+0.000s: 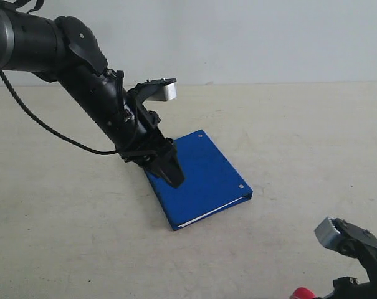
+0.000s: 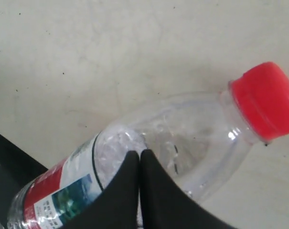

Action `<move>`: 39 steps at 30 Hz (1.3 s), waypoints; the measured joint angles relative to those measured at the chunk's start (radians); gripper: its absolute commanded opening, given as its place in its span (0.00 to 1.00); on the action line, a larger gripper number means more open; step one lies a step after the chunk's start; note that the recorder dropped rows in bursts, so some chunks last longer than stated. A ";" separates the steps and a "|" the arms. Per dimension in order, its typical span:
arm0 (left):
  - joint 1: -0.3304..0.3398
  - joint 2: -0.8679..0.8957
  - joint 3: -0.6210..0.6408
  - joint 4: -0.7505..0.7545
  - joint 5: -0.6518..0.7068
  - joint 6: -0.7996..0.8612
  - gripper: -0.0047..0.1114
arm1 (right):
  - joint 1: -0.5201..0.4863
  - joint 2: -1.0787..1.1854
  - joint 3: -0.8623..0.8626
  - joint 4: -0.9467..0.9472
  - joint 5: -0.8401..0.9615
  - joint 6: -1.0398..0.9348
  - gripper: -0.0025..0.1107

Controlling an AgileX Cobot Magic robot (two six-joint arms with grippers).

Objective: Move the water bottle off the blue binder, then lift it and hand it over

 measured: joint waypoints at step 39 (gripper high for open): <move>-0.001 -0.053 0.280 -0.203 0.040 0.614 0.50 | 0.101 -0.081 -0.337 -0.079 -0.203 -0.333 0.51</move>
